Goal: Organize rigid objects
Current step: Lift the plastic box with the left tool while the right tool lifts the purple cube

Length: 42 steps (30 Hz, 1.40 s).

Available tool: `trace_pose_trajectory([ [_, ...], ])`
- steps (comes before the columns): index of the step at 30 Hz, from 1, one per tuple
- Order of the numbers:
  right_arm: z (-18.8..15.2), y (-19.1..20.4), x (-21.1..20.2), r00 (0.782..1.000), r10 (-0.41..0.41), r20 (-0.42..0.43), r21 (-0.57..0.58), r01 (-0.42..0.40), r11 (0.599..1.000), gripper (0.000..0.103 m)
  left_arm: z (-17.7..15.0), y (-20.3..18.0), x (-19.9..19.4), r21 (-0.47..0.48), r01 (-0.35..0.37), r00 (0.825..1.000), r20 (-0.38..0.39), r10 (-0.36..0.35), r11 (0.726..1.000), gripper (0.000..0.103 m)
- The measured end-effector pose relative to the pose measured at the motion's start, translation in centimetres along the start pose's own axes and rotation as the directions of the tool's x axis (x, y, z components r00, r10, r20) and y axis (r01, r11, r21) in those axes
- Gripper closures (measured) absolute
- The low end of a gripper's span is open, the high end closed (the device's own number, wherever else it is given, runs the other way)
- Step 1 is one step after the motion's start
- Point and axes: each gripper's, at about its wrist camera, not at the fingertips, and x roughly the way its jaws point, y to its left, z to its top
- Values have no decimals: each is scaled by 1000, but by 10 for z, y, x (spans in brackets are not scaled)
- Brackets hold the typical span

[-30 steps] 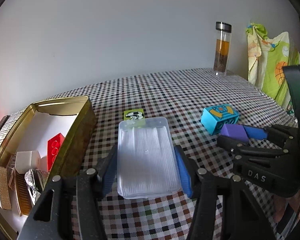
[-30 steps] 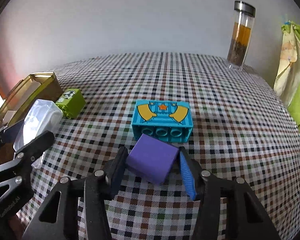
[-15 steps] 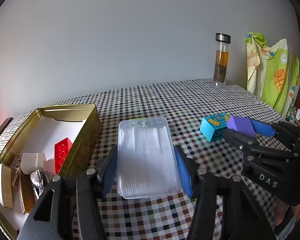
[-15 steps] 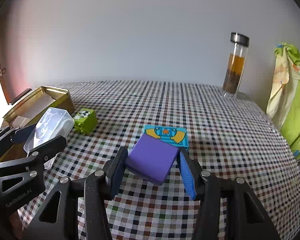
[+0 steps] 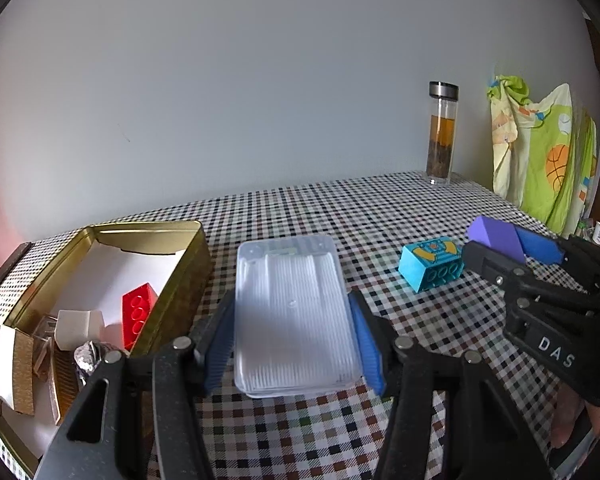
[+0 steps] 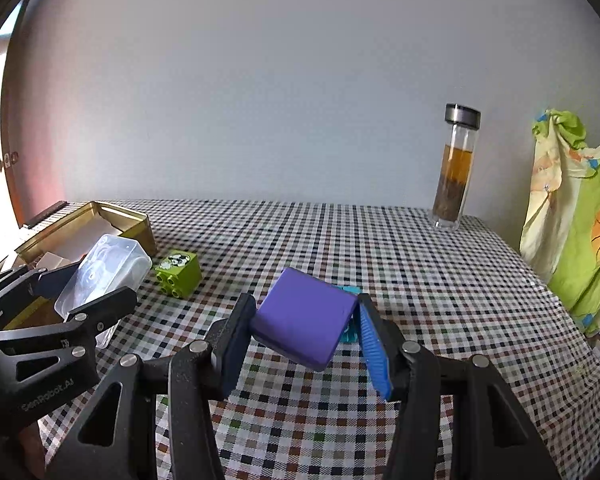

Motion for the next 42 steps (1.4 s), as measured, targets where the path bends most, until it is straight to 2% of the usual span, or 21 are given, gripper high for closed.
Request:
trace_pose_trajectory([
  [11, -1, 4, -20, 995, -16, 97, 2, 16, 1000, 50, -4, 3, -11, -2, -12, 999, 43, 12, 1000, 49],
  [42, -5, 43, -36, 989, 72, 126, -43, -67, 997, 49, -15, 19, -41, -62, -37, 989, 138, 45, 997, 49],
])
